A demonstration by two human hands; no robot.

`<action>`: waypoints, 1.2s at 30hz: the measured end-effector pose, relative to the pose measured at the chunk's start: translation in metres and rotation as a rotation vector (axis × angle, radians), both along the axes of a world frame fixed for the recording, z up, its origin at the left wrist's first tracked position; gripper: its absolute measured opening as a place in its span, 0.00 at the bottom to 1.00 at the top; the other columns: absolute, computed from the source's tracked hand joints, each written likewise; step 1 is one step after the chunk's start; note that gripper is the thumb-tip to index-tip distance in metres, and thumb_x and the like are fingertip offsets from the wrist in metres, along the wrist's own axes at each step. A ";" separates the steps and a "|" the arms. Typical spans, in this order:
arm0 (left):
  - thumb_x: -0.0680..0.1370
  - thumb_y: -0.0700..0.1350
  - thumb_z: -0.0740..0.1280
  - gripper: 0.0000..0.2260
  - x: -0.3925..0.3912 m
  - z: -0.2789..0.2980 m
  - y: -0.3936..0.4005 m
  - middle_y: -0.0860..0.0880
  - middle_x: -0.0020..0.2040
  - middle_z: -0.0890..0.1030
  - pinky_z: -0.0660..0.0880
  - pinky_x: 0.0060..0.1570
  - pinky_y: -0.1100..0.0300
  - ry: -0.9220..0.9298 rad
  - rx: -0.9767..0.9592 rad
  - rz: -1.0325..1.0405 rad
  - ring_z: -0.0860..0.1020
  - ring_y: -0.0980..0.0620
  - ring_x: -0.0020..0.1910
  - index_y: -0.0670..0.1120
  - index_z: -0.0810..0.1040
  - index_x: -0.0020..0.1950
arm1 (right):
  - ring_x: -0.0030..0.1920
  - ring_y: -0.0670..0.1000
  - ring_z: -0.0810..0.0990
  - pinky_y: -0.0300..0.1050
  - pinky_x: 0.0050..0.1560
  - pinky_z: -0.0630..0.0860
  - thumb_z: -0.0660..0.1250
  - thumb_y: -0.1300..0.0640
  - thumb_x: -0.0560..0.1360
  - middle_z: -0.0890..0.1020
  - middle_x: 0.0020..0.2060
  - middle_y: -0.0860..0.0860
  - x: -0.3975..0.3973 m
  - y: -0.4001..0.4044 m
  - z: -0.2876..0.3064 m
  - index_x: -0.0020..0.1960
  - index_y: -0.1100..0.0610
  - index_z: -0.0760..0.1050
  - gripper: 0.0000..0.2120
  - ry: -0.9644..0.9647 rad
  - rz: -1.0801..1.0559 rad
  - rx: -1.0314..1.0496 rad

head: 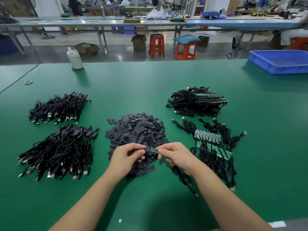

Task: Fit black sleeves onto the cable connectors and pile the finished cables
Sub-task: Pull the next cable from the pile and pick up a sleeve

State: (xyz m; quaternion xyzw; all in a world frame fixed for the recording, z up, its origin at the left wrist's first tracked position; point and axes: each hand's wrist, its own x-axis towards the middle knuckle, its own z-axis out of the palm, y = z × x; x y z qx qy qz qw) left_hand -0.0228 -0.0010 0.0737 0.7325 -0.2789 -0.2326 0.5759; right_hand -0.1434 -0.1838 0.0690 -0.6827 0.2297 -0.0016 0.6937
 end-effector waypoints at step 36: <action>0.75 0.47 0.74 0.10 -0.006 0.007 -0.003 0.57 0.46 0.82 0.74 0.52 0.61 -0.638 0.216 -0.187 0.79 0.60 0.46 0.52 0.85 0.56 | 0.27 0.46 0.65 0.37 0.27 0.64 0.67 0.60 0.80 0.86 0.40 0.52 -0.003 0.007 0.001 0.56 0.58 0.81 0.07 0.003 0.099 -0.017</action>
